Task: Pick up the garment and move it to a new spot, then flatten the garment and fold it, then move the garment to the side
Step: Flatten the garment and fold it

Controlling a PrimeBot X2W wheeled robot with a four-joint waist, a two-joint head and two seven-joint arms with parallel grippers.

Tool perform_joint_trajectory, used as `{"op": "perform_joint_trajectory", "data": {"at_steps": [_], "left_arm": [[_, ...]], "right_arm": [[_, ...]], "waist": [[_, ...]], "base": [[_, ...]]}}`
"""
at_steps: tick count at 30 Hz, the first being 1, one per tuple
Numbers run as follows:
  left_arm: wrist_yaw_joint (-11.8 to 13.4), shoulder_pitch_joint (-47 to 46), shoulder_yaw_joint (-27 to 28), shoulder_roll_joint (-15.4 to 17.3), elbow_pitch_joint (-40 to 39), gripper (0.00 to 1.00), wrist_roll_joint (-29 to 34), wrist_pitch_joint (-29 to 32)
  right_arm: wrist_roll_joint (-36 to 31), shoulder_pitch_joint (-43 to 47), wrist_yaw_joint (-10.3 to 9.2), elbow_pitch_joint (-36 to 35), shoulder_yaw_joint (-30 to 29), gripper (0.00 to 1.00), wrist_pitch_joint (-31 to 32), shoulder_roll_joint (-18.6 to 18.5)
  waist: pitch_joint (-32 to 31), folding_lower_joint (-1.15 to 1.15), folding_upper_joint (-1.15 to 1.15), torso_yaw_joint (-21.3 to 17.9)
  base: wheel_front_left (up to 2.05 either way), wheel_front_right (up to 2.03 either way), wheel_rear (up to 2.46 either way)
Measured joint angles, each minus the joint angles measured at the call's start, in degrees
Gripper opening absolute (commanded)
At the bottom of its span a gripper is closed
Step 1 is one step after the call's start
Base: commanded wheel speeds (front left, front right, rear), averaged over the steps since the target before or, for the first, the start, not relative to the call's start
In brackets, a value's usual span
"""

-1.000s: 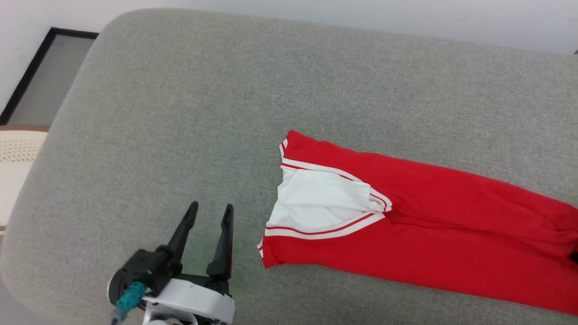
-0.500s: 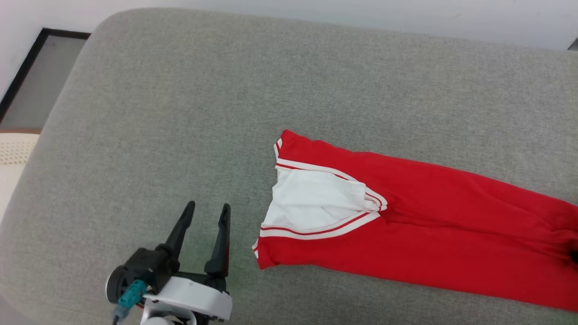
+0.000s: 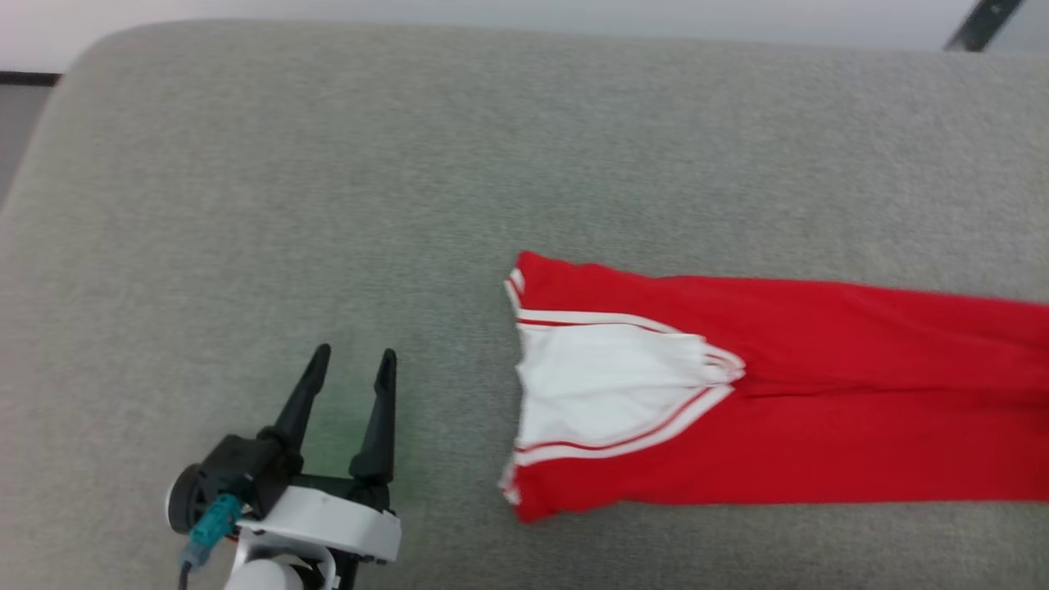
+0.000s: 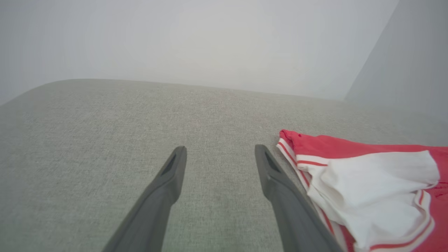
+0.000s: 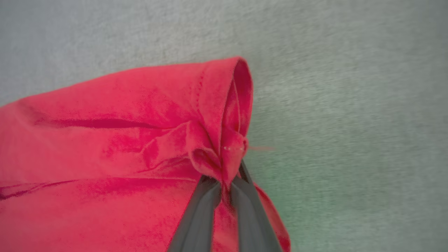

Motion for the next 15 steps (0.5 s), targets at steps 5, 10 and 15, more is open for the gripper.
{"op": "perform_joint_trajectory", "data": {"at_steps": [5,10,15], "left_arm": [[-0.20,-1.01,0.48,0.84,-0.38,1.00,0.03,0.00],[-0.25,-1.81,0.49,0.94,-0.34,1.00,-0.03,0.00],[-0.26,-2.00,0.14,1.09,0.09,1.00,-0.42,0.00]], "right_arm": [[-1.05,-1.90,0.00,1.81,-4.65,0.00,-3.31,-2.99],[-2.16,-2.60,0.00,3.31,-8.88,0.00,-4.35,-4.77],[-2.18,-2.64,0.00,0.75,-6.78,0.00,-2.97,-3.54]], "waist": [[1.63,0.00,0.00,-2.95],[2.99,0.00,0.00,-5.74],[3.42,0.00,0.00,-7.92]], "base": [[0.00,0.00,0.00],[0.00,0.00,0.00],[0.00,0.00,0.00]]}}
